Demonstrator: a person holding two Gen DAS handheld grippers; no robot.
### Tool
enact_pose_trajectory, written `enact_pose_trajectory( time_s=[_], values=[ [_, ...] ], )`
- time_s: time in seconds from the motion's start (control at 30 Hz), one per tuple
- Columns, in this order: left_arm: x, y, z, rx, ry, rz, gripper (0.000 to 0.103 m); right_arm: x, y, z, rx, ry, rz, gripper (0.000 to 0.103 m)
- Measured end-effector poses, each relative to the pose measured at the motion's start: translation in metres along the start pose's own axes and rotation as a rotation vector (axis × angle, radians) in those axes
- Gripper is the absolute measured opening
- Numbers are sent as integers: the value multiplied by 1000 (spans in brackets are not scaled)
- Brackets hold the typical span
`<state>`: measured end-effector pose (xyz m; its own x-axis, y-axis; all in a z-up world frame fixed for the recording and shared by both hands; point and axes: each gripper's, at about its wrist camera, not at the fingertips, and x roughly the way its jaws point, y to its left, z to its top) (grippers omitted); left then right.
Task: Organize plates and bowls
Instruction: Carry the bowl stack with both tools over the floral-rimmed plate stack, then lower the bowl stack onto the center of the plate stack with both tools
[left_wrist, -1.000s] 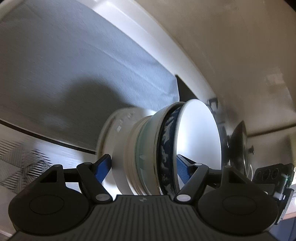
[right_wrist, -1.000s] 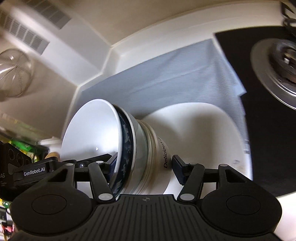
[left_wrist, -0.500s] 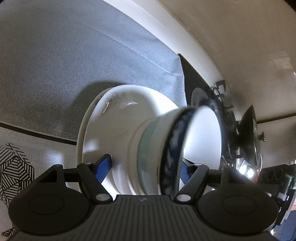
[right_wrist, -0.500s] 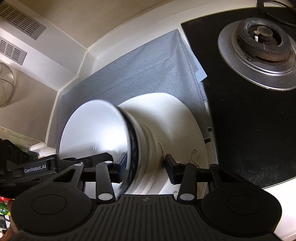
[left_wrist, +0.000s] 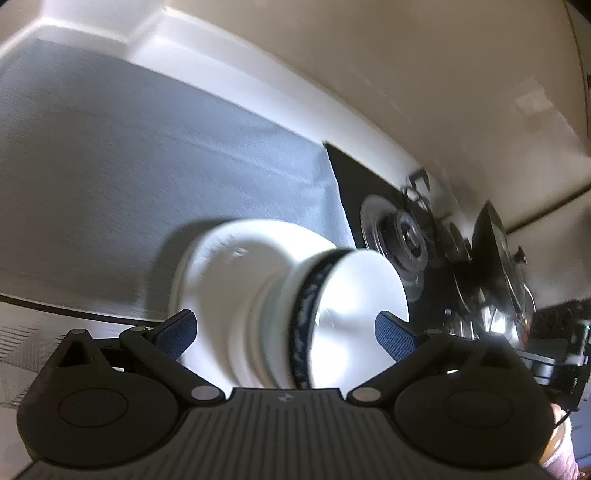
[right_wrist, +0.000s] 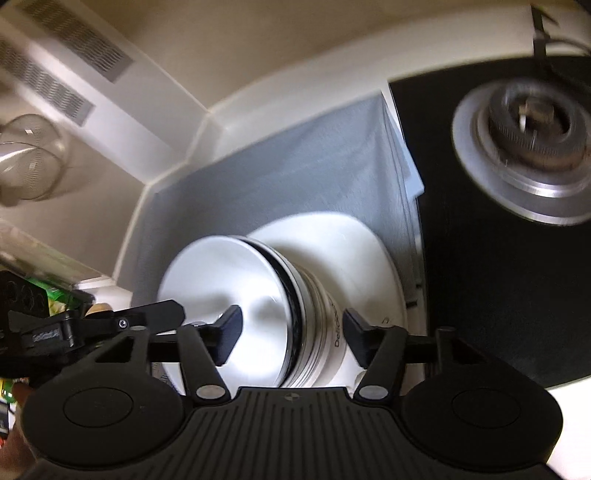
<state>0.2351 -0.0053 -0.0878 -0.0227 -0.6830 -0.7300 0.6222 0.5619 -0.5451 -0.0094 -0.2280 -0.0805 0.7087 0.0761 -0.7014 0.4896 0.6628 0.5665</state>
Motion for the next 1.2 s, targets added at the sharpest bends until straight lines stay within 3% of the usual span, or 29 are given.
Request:
enact_pose_trajectory(
  time_s=[0.17,0.23,0.4,0.63,0.93,1.2],
  values=[
    [-15,22,-4,-66,-53,53,103,-28,-16,1,-22,-77,-9,70],
    [-14,31,-6,-93,-54,26,103,-32,-24,2,-24,-95,-35,70],
    [-15,33,-10,-107,-60,15,103,-24,-35,0,-52,-112,-34,70],
    [-24,40,-13,-148,-110,24,103,-2,-48,23,44,-157,30,71],
    [-10,48,-27,-165,-80,139,103,38,-55,49,38,-98,59,69],
    [8,48,-32,-136,-20,231,103,66,-59,49,52,-7,70,69]
  ],
)
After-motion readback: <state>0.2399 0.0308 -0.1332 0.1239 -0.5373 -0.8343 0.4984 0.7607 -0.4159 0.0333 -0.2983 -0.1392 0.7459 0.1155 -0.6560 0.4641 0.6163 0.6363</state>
